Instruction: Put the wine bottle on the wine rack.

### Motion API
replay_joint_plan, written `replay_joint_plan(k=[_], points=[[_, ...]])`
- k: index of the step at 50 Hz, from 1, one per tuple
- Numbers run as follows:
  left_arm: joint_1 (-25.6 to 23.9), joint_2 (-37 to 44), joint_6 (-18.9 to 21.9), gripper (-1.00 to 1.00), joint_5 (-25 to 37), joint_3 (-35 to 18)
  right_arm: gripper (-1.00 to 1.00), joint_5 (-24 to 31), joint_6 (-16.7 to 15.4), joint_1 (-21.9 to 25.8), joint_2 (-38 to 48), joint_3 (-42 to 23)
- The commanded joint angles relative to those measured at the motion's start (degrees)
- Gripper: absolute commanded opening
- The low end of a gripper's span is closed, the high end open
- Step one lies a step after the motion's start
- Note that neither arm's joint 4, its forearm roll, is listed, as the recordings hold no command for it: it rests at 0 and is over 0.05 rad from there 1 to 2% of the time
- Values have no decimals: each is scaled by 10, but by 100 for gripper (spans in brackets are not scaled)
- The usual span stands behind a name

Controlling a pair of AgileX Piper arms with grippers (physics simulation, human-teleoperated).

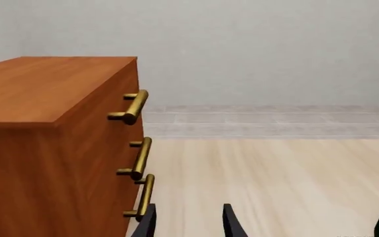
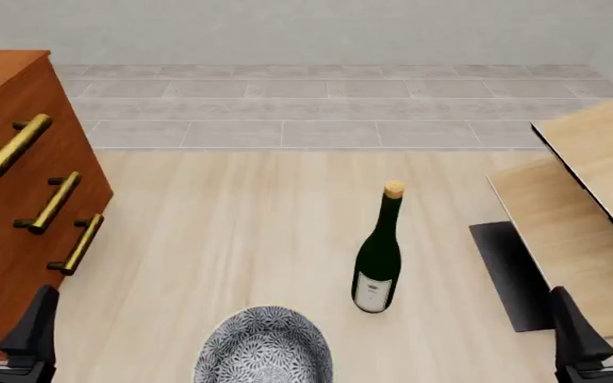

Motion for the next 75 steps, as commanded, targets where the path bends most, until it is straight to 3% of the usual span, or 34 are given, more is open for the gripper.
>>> replay_joint_plan(k=[1, 15, 38, 54, 75], points=[[-8, 0, 2, 100, -3, 0, 100, 25, -15, 58, 0, -34], [-16, 0, 9, 100, -10, -1, 100, 82, -31, 140, 3, -94], [-19, 0, 8, 100, -10, -9, 100, -45, -50, 219, 163, -113], [-18, 1, 8, 100, -10, -14, 100, -152, -48, 241, 290, -129], [-20, 1, 13, 100, -9, -15, 100, -218, -57, 269, 390, -160]])
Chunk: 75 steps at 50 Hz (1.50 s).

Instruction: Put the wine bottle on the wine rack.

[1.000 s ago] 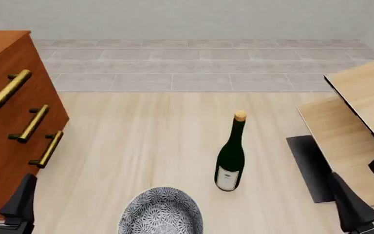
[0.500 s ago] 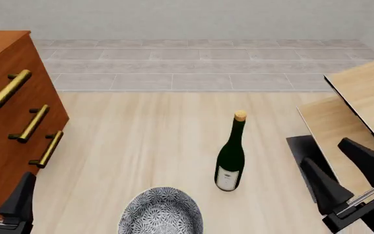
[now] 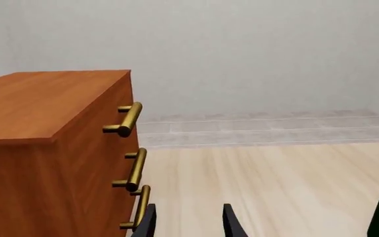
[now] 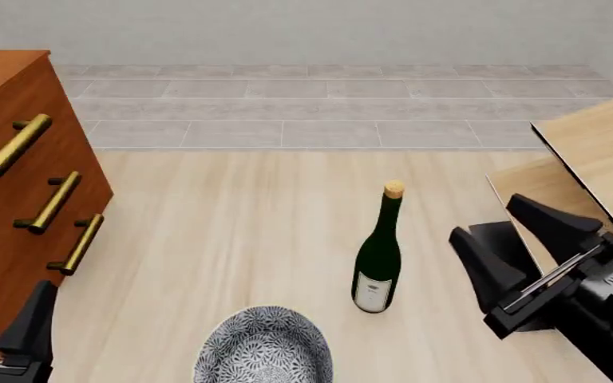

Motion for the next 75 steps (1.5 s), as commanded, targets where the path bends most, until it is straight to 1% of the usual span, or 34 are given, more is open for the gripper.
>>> replay_joint_plan(k=[1, 8, 21, 32, 42, 62, 75], points=[[-2, 1, 3, 100, 0, -2, 100, -41, -5, 12, 58, -15], [-3, 0, 4, 100, -1, 0, 100, -63, -8, 15, 90, -21], [6, 5, 4, 100, -9, -1, 100, -136, -5, 16, 175, -23], [8, 8, 3, 100, -10, -1, 100, -161, -8, 23, 216, -36], [10, 10, 4, 100, -14, 0, 100, -188, -3, 24, 259, -47], [7, 31, 5, 100, -42, 7, 100, -223, -4, 23, 328, -69], [11, 48, 6, 100, -60, 8, 100, -243, -1, 23, 357, -73]])
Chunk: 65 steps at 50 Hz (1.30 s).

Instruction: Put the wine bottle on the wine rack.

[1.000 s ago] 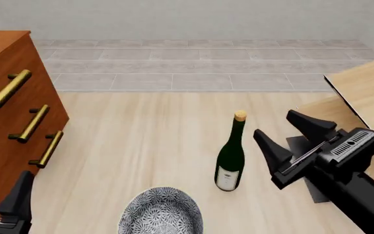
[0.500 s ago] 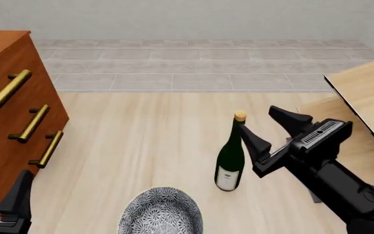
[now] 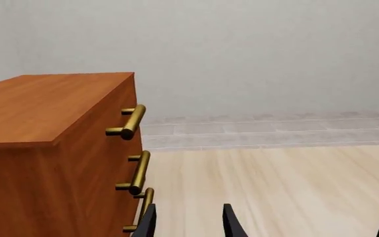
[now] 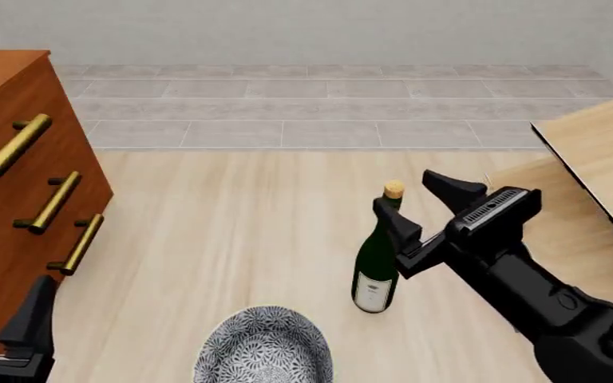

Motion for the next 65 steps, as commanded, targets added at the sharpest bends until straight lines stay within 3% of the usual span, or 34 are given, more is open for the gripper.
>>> replay_joint_plan(k=[1, 28, 37, 38, 65], points=[[2, 13, 1, 100, -13, 2, 100, -19, 2, 0, 29, -4], [10, 7, -2, 100, -9, 6, 100, -64, 13, -9, 91, -1], [10, -8, -2, 100, 4, 6, 100, -54, 12, -9, 78, -3], [10, -7, -2, 100, 4, 6, -100, -54, 12, -10, 78, -3], [12, -28, -3, 100, 25, 6, -100, -44, 11, -9, 66, -2]])
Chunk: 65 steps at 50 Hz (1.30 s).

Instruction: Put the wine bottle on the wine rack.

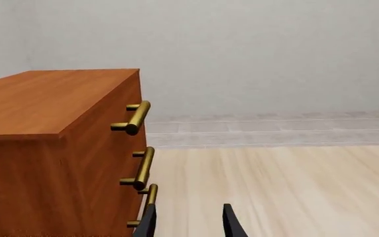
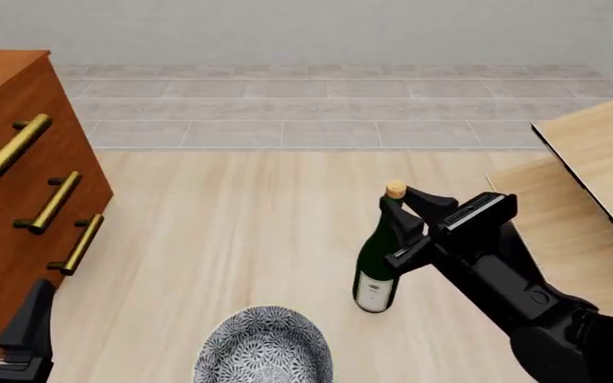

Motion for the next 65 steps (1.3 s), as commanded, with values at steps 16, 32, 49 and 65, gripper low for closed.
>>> replay_joint_plan(k=[16, 32, 49, 65], points=[[2, -15, -1, 100, 12, -2, -100, 75, 17, 6, -65, -39], [6, -15, -8, 100, 8, -3, -100, 166, 33, 6, -135, -93], [4, -15, -16, 100, 2, 0, -100, 312, 58, -23, -224, -175], [4, -15, -19, 100, 3, 1, -100, 403, 144, -83, -278, -230]])
